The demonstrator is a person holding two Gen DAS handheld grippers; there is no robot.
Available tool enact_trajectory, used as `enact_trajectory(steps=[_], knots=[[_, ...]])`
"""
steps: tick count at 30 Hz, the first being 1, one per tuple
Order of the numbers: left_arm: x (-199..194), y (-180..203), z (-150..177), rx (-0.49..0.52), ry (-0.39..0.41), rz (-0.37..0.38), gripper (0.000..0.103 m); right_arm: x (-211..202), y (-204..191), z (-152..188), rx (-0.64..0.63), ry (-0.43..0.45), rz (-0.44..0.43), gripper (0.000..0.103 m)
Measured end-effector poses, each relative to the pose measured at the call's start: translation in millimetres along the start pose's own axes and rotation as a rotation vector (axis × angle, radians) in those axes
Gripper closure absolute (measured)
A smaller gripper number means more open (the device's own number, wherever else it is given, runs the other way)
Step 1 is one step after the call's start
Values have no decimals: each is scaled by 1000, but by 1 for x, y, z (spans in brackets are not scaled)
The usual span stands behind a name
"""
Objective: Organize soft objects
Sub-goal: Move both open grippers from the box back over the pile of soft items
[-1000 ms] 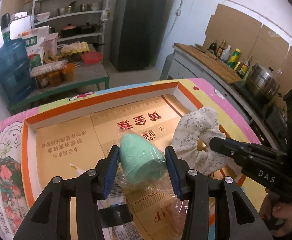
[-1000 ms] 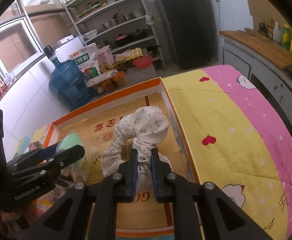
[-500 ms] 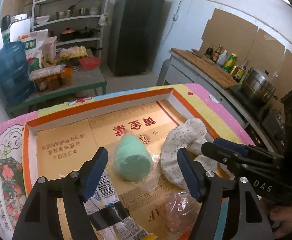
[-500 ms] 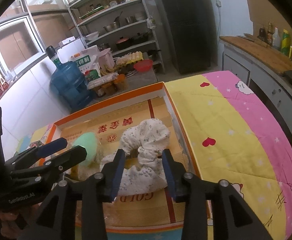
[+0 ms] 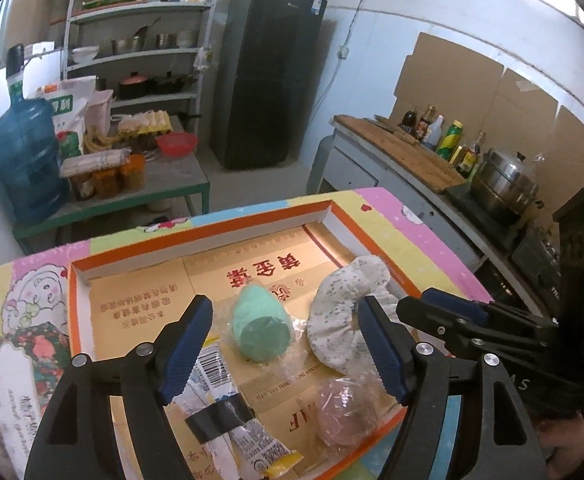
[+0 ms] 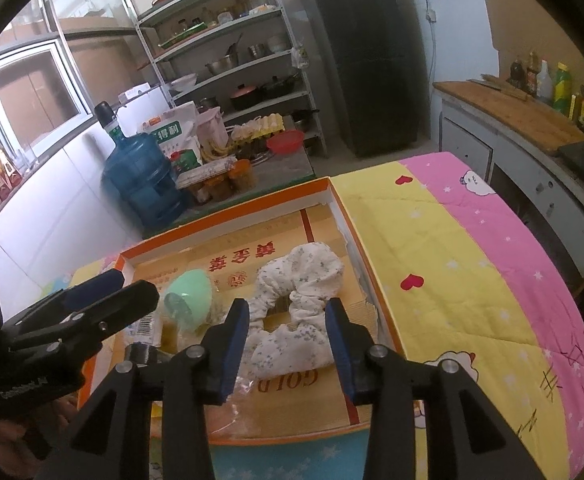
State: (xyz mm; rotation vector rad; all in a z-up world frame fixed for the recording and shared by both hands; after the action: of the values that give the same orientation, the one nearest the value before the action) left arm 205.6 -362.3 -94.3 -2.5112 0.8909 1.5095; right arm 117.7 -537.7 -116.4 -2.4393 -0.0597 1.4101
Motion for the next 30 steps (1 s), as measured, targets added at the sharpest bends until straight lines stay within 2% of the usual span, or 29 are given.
enact_trajectory(steps=[16, 30], knots=[[-76, -10, 26, 2, 84, 4, 27, -37, -43, 20, -25, 39, 27, 63], [-144, -51, 69, -48, 130, 12, 27, -68, -120, 48, -86, 66, 8, 63]])
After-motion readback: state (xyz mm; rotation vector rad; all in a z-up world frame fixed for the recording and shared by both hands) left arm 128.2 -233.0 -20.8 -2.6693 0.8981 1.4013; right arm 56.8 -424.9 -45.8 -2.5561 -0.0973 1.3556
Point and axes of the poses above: each gripper's, at about its wrist camera, not at the fingertips, and x roughly the way its jaws point, y to its right, z to its underside, the point moved 3 cm from there along x, roughly the way its jaws point, and after that the axes turned 15 degrees about -y, right-handed, at the moved point
